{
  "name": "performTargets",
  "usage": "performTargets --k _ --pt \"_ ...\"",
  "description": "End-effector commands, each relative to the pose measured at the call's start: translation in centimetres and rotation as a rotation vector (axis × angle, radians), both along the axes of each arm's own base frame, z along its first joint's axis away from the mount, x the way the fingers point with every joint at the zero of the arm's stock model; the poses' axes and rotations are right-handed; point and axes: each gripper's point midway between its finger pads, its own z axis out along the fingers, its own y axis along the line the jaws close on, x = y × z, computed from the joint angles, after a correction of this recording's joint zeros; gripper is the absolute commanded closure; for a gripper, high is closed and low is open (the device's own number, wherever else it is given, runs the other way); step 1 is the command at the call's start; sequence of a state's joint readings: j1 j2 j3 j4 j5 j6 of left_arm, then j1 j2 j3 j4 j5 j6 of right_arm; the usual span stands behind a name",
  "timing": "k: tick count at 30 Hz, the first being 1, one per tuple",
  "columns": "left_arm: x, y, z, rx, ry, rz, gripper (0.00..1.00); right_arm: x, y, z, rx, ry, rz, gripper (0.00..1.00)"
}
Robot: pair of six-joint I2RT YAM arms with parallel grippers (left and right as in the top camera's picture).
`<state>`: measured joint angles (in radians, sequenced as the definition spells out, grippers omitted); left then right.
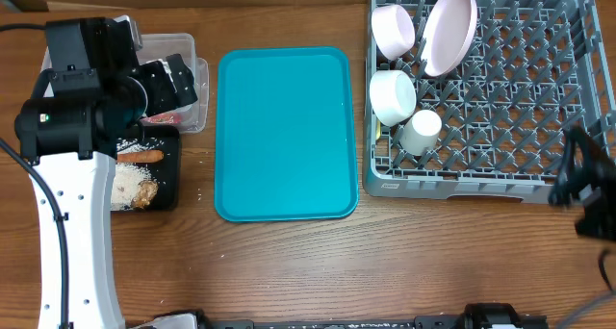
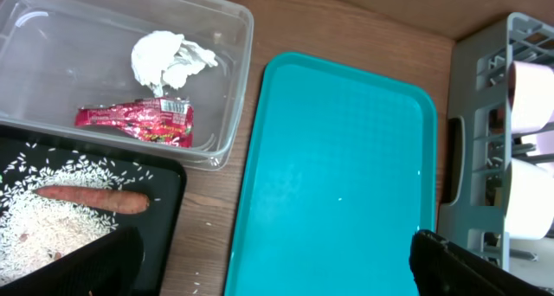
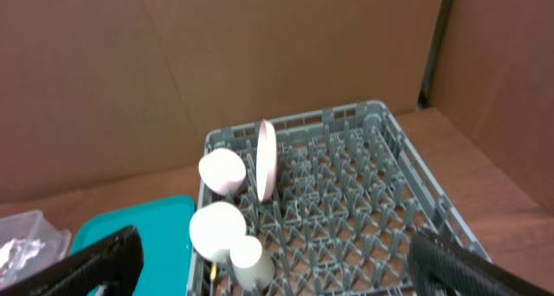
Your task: Sort waste into correct bins and load items into the dishwasher
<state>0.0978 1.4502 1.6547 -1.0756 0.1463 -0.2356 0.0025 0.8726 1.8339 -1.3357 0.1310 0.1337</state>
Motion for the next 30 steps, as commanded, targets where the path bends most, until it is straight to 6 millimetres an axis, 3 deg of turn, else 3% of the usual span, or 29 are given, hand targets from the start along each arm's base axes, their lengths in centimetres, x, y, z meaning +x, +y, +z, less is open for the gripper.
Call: performTargets --k 1,14,21,23,27,30 --pt "0.3 0.1 -0.1 0.017 0.001 -0.016 0.00 -0.7 0.0 -0.7 -0.007 0.028 0.004 0.00" --pt "0.4 0.1 -0.3 0.017 0.007 -0.015 0.00 -3.8 -0.3 -7.2 -0.018 0.334 -0.013 0.00" --pt "0.4 0.1 -0.3 0.017 0.007 -0.015 0.00 -3.6 0.2 -9.8 -0.001 0.420 0.016 0.00" --pt "0.4 0.1 -0.3 0.016 0.007 -0.016 0.00 -2.8 0.2 -9.5 -0.001 0.371 0.016 0.00" --pt "0.4 0.1 -0.3 0.016 0.007 -0.016 0.00 0.9 0.3 -8.0 -0.001 0.147 0.016 0.00" --pt "0.4 0.1 -0.3 0.017 0.007 -0.015 0.00 4.0 0.7 -8.6 0.008 -0.005 0.039 0.00"
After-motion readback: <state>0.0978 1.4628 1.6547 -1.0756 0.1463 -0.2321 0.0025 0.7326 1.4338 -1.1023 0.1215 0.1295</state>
